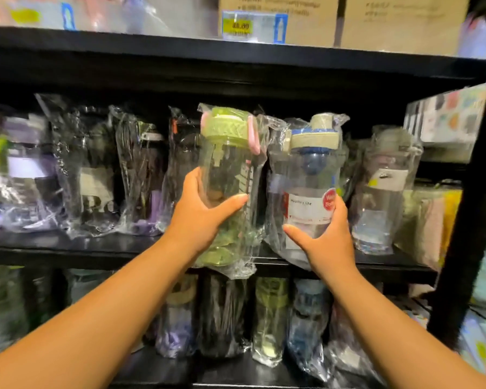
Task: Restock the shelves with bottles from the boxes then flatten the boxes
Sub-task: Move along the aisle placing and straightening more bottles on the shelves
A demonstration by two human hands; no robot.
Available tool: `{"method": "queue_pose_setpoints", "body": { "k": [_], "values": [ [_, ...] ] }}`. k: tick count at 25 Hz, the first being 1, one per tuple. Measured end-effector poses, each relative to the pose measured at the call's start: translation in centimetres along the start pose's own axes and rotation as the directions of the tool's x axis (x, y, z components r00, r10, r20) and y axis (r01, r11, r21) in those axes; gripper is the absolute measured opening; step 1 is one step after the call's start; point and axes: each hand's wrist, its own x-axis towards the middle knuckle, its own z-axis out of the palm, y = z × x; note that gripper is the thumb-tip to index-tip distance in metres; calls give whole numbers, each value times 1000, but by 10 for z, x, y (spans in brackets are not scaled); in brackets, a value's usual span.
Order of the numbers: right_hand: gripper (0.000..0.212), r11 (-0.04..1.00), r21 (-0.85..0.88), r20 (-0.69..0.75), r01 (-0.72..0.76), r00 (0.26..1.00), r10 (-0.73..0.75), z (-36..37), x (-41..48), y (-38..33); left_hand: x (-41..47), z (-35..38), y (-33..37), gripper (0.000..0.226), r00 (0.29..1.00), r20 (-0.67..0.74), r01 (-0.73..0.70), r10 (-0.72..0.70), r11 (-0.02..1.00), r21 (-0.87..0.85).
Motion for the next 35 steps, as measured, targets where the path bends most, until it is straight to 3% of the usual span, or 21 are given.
{"method": "queue_pose_setpoints", "body": {
  "k": [5,9,13,17,19,22,25,32,35],
  "values": [
    [115,994,-104,-45,-22,999,17,18,-4,5,18,-4,-25,94,998,57,-26,28,999,-28],
    [99,974,-221,-13,-58,998,56,13,-10,12,25,0,-40,112,997,67,-34,35,999,-21],
    [94,981,-196,-4,13,1000,-14,13,-17,18,25,5,-46,117,999,49,-23,24,999,-32],
    [65,959,-283,-101,1,994,-30,18,-11,17,23,8,-47,116,1000,14,-3,3,999,-49],
    [57,944,-328,-89,18,995,-50,20,-5,14,23,9,-46,100,1000,1,2,-2,999,-35],
    [57,915,-403,-88,27,994,-68,24,2,11,19,10,-43,76,1000,-23,-6,6,1000,-9],
    [57,862,-507,-102,14,992,-76,31,9,13,17,10,-38,78,999,-38,-19,19,1000,-7],
    [54,844,-534,0,41,999,-48,36,28,7,14,8,-36,94,998,-61,-22,22,1000,-1],
    [54,829,-557,17,43,999,-40,40,37,8,13,9,-33,89,997,-69,-31,31,1000,-2]
  ]
}}
